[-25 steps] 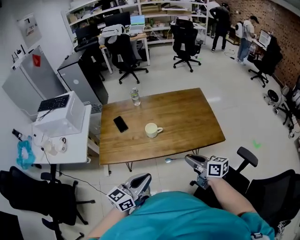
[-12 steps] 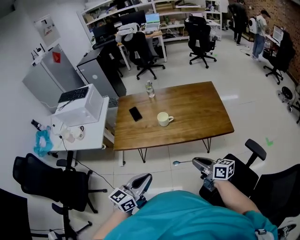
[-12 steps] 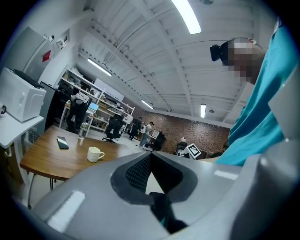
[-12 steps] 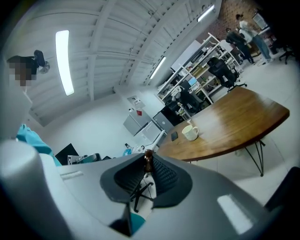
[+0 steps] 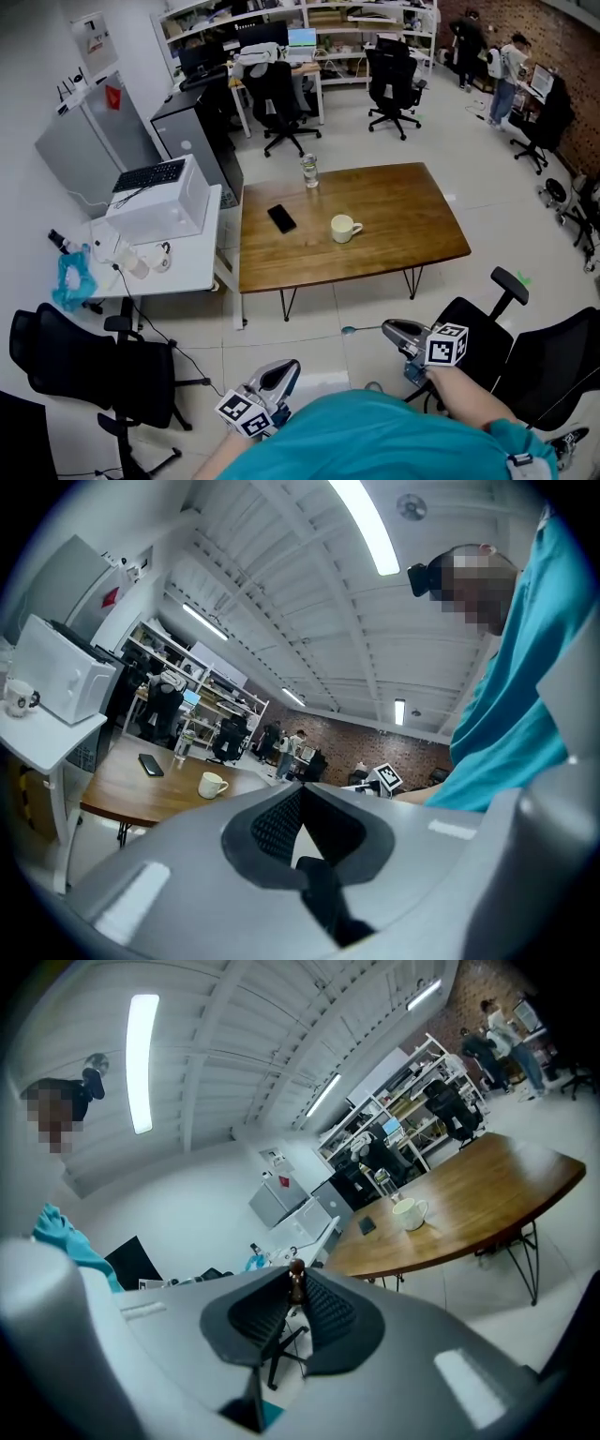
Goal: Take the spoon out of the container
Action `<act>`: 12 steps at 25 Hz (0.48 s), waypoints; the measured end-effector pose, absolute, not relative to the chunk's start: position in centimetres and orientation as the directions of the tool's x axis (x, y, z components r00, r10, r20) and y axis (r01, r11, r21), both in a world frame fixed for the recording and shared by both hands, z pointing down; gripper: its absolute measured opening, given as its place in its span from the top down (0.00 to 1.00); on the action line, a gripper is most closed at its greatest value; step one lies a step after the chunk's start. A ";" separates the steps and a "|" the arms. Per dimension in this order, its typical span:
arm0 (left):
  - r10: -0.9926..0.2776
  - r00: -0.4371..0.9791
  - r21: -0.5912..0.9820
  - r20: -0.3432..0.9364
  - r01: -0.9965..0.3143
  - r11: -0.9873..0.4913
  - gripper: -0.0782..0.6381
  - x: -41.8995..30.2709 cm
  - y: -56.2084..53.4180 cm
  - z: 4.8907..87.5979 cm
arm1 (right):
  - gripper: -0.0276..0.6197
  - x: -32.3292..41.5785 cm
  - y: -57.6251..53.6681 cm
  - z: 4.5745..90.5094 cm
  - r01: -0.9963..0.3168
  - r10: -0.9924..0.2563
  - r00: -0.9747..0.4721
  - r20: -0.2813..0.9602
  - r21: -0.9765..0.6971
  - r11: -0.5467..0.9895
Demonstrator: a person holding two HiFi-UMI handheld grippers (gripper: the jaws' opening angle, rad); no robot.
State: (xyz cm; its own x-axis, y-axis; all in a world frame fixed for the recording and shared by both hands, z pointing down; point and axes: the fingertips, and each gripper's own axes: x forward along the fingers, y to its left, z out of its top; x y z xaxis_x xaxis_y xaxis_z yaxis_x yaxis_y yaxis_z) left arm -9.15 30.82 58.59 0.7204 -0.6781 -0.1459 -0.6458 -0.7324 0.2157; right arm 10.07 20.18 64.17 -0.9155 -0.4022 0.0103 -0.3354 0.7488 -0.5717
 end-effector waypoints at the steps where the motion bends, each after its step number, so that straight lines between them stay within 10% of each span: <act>1: -0.671 0.726 0.222 -0.151 -0.637 -0.738 0.89 -9.8 30.8 58.6 | 0.89 9.2 20.4 63.9 -0.342 -0.404 -0.915 0.014 -0.563 0.752; 12: -0.707 0.693 0.190 -0.140 -0.682 -0.706 0.89 -3.5 32.8 57.9 | 0.89 13.9 23.9 62.9 -0.375 -0.408 -0.913 0.001 -0.394 0.839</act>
State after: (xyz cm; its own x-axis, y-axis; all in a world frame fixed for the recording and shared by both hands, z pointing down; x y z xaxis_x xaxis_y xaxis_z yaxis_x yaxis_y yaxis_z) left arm -3.47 32.80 57.92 0.6931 -0.7071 -0.1404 -0.6820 -0.7062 0.1900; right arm 13.90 23.92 62.86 -0.9130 -0.4079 0.0006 -0.3750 0.8390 -0.3943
